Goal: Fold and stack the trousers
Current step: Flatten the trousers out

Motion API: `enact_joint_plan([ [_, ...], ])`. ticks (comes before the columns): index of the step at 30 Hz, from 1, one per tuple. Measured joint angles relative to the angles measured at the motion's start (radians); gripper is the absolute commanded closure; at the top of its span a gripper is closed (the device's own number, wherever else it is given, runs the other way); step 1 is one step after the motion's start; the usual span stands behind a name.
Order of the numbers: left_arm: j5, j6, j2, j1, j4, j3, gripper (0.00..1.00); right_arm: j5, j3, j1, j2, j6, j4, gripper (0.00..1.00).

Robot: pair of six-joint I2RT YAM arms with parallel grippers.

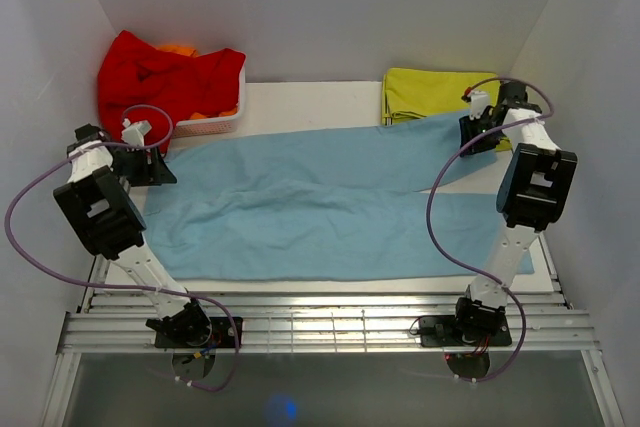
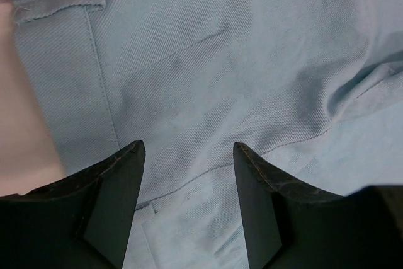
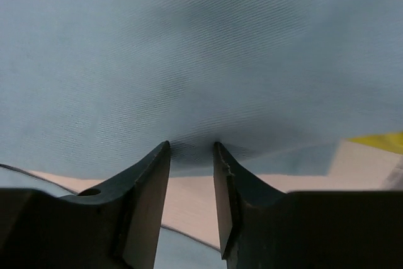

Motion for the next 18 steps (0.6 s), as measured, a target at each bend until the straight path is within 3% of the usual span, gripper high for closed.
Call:
enact_joint_plan([
  [6, -0.005, -0.040, -0.003, -0.005, 0.078, -0.064, 0.31, 0.073, -0.203, 0.040, 0.007, 0.028, 0.107, 0.68],
  [13, -0.065, -0.039, 0.000, -0.009, 0.129, -0.145, 0.31, 0.156, -0.297, 0.035, -0.040, 0.023, 0.216, 0.78],
  [18, -0.111, -0.008, 0.003, -0.009, 0.160, -0.178, 0.40, 0.190, -0.441, 0.033, -0.151, -0.025, 0.198, 0.77],
])
